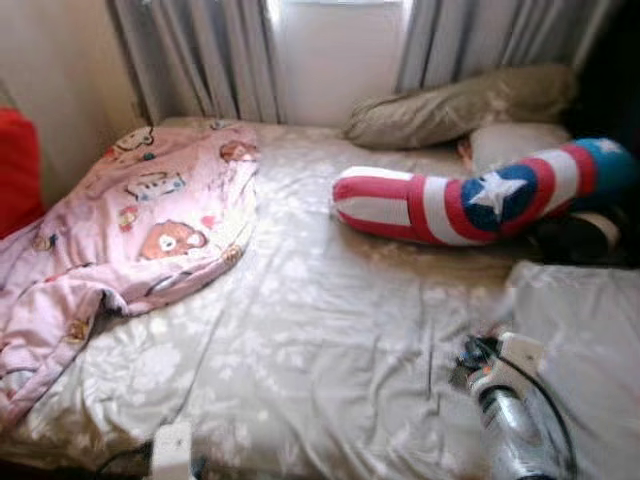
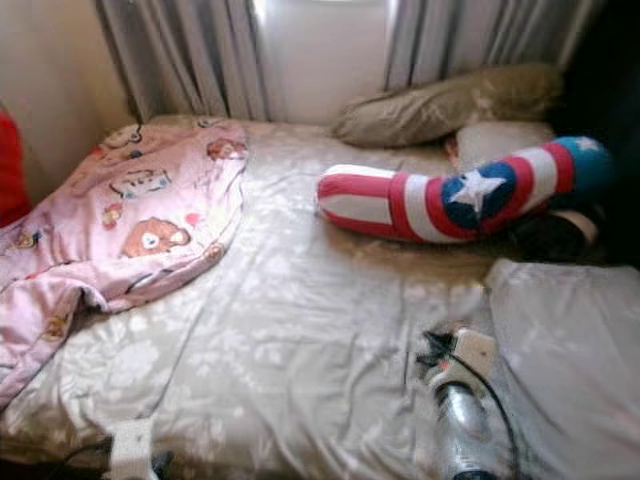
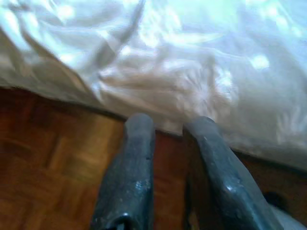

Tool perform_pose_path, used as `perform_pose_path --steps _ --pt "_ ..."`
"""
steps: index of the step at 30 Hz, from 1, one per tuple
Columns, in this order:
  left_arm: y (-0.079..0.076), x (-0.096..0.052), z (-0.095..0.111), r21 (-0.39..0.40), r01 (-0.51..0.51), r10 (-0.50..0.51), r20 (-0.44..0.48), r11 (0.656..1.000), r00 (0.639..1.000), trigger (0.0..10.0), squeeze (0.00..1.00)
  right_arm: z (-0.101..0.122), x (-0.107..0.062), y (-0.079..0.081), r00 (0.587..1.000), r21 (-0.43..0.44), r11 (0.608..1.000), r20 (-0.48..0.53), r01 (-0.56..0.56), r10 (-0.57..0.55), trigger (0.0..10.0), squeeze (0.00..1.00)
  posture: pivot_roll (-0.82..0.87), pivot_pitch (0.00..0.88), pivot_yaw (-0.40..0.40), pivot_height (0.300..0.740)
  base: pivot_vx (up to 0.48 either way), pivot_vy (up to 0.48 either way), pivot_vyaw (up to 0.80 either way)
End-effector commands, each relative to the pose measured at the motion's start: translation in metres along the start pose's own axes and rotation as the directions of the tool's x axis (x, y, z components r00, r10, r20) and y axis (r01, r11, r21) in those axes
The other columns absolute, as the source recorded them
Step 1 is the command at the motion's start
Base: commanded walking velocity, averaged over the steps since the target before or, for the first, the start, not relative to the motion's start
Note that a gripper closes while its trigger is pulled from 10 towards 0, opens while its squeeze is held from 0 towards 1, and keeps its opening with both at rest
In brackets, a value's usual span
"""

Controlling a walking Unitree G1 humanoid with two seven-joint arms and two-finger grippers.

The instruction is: Clean up the room

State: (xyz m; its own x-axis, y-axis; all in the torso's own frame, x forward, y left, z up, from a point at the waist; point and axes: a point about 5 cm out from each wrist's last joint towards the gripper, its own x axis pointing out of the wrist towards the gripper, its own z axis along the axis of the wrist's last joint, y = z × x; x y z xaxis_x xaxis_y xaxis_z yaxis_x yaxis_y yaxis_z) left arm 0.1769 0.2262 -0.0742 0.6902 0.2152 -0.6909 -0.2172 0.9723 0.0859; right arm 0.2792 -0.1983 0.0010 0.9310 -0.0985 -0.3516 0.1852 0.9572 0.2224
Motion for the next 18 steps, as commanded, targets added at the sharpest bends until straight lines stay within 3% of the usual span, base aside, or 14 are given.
perform_pose_path --steps 1,18 --pt "-0.0063 0.0012 0.0036 -0.018 0.011 -0.011 0.015 1.0 1.0 10.0 0.0 0.0115 0.0015 -0.0087 0.999 -0.017 1.0 0.047 0.018 -0.017 10.0 0.0 0.03 0.0 -0.001 0.74 0.0 0.0 0.0" --pt "-0.0048 0.0002 0.0013 -0.016 0.008 -0.008 0.013 1.0 1.0 10.0 0.0 0.0094 0.0009 -0.0088 0.999 -0.021 1.0 0.04 0.018 -0.017 10.0 0.0 0.04 0.0 -0.003 0.74 0.0 0.0 0.0"
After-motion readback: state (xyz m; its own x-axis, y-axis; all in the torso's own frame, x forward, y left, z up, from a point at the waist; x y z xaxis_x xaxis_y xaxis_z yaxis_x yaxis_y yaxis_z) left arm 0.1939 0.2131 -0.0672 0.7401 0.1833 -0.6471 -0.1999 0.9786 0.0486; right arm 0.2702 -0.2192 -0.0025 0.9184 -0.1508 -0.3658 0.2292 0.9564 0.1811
